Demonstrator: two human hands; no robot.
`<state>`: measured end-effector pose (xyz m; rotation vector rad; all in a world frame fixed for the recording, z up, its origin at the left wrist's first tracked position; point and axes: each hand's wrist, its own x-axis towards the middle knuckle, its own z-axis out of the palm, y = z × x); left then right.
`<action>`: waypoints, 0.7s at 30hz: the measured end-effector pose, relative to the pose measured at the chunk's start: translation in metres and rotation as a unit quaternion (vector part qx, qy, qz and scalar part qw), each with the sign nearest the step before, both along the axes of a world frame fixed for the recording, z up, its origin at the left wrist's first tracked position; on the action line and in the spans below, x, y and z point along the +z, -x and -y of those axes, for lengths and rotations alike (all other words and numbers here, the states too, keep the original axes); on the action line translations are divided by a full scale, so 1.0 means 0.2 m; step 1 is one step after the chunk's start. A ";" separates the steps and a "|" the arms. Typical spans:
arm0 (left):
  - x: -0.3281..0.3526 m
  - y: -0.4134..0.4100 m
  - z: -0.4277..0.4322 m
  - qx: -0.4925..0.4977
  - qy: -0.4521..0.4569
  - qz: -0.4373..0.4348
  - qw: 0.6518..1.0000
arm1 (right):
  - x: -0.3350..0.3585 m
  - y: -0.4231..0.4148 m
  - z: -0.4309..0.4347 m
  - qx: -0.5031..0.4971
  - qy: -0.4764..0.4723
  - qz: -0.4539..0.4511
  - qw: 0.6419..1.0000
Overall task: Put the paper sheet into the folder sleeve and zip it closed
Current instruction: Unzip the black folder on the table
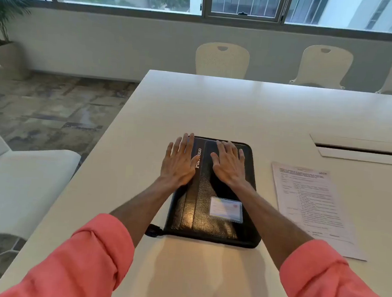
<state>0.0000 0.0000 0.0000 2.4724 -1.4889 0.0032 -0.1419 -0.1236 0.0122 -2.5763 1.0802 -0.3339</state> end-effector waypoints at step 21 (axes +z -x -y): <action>-0.17 -0.14 0.20 -0.007 -0.040 -0.137 0.990 | 0.06 -0.50 0.30 0.087 -0.031 -0.029 0.995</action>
